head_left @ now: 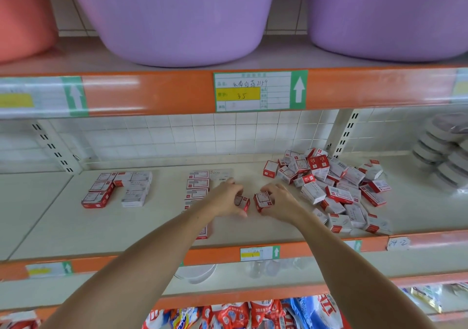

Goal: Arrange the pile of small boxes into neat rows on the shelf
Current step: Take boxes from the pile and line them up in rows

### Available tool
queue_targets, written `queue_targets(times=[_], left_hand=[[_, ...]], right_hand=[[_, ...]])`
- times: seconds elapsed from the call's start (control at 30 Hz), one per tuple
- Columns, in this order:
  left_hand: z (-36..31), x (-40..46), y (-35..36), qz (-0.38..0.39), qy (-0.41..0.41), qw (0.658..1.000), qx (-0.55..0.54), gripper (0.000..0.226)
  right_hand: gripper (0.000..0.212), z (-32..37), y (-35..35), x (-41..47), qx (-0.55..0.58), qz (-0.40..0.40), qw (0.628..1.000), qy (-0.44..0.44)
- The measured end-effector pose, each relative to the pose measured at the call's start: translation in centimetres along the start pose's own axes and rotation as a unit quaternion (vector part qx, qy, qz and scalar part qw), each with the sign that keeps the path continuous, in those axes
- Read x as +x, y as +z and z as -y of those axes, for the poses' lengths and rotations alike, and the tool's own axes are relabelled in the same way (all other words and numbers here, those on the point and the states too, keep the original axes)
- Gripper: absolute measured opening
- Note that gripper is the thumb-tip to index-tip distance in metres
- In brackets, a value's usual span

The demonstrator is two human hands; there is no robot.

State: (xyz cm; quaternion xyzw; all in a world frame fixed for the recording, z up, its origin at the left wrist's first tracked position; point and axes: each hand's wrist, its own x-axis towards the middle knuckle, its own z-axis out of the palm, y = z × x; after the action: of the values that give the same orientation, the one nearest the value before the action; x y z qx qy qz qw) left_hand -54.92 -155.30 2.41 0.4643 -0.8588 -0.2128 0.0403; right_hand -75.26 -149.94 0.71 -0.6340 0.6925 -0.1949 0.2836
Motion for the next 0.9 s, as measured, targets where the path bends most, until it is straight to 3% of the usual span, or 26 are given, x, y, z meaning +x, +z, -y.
queue_targets(times=[0.2,0.4,0.6,0.9], left_hand=[[-0.3,0.3,0.4,0.005,0.002,1.0,-0.021,0.052],[-0.2,0.6,0.2,0.01,0.012,1.0,0.0,0.057],[1.1,-0.3,-1.2,-0.078,0.012,0.997,-0.006,0.053],[6.1,-3.6,-4.2,-0.156,-0.067,0.986,0.001,0.052]], right_hand=[[0.067,0.3,0.5,-0.2,0.005,-0.018,1.0,0.004],[0.065,0.7,0.9,0.1,-0.031,-0.013,0.999,-0.012],[0.051,1.8,1.1,1.2,-0.042,-0.052,0.996,-0.054],[0.047,8.3,3.9,3.8,-0.066,-0.053,0.987,-0.135]])
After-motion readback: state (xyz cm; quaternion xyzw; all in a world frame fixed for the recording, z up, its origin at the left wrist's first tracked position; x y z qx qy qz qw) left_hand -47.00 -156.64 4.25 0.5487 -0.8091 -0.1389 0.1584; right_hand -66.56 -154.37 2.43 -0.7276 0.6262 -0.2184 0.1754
